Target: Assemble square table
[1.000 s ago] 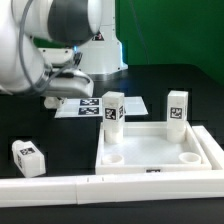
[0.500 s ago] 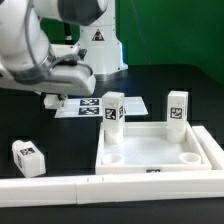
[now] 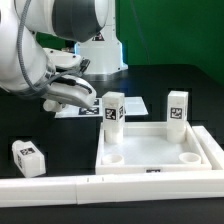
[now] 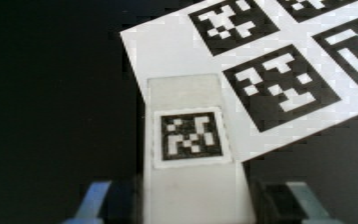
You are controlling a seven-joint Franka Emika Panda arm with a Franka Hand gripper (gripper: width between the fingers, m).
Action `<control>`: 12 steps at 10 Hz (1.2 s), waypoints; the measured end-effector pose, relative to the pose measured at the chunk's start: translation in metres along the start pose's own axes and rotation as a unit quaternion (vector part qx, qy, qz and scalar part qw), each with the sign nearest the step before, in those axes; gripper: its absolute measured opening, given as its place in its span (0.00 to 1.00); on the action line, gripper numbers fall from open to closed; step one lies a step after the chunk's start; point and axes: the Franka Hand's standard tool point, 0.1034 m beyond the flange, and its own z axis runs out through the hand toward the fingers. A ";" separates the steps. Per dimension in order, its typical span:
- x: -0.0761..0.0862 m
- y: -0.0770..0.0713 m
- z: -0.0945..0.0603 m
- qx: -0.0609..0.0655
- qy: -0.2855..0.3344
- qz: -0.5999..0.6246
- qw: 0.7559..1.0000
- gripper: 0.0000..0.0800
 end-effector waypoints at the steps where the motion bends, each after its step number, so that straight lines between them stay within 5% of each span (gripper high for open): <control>1: 0.000 0.000 0.000 0.000 0.000 0.000 1.000 0.35; 2: 0.001 -0.002 0.002 0.009 -0.004 0.013 1.000 0.35; 3: 0.007 -0.003 0.008 0.031 -0.012 0.032 0.999 0.35; 5: 0.016 0.000 0.009 0.034 -0.010 0.023 0.999 0.35; 8: 0.026 -0.012 -0.014 0.031 0.028 -0.026 0.999 0.35; 10: 0.027 -0.011 -0.012 0.031 0.026 -0.025 0.999 0.35; 12: 0.027 -0.011 -0.012 0.030 0.026 -0.025 0.999 0.45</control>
Offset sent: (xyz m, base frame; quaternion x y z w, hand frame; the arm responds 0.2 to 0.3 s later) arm 0.0080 0.0057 -0.0225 0.0794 -0.0018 0.0503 0.9956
